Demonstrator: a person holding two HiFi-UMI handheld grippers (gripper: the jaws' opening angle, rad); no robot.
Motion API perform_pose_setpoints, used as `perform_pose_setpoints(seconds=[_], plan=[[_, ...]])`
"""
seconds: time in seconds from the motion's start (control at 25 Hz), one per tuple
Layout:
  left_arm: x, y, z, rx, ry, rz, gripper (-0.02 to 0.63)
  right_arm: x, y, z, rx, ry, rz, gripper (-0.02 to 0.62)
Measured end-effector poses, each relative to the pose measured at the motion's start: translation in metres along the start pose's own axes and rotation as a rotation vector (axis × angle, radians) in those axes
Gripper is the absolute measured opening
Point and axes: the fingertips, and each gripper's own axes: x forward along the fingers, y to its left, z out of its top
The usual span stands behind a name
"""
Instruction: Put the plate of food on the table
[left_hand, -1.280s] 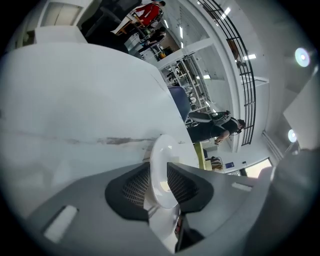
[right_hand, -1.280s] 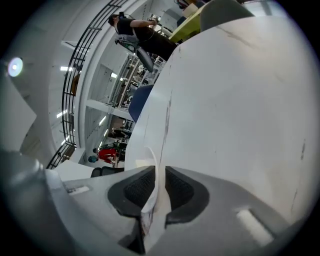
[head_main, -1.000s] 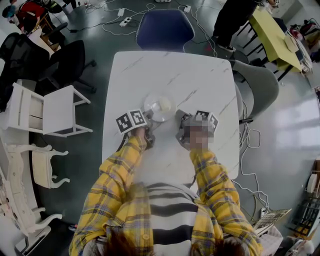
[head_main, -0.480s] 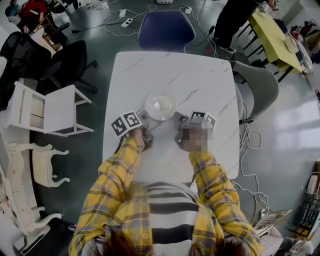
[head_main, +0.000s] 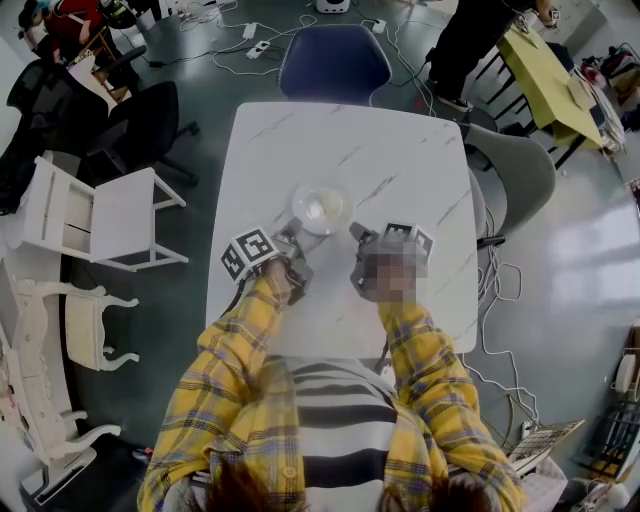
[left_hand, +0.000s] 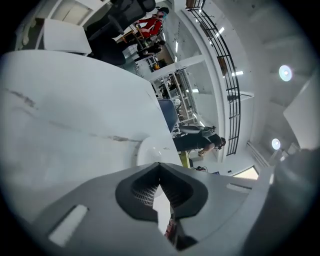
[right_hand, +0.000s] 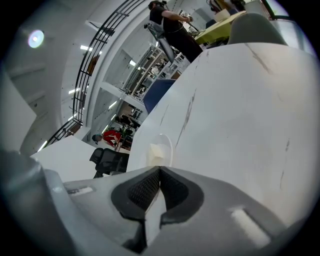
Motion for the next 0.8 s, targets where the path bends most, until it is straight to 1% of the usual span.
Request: perform_pose_setpoints(seconds=[0.2, 0.32, 0.56, 0.8], plan=[[-0.011, -0.012, -0.022, -0.026, 0.033, -0.065, -0.002, -0.013, 0.006, -0.012, -0.026, 0.007, 0.031, 0.002], [-0.022, -0.020, -0.029, -0.018, 0.038, -0.099, -0.003, -0.021, 0.012, -0.015, -0.043, -0.006, 0.051, 0.002], [-0.044, -0.024, -0.048, -0.006, 0.047, -0.133, -0.003, -0.037, 0.021, -0.030, -0.079, -0.032, 0.071, 0.002], [-0.062, -0.029, -0.057, 0.004, 0.047, -0.175, -0.003, -0.051, 0.032, -0.050, -0.090, -0.063, 0.089, 0.002]])
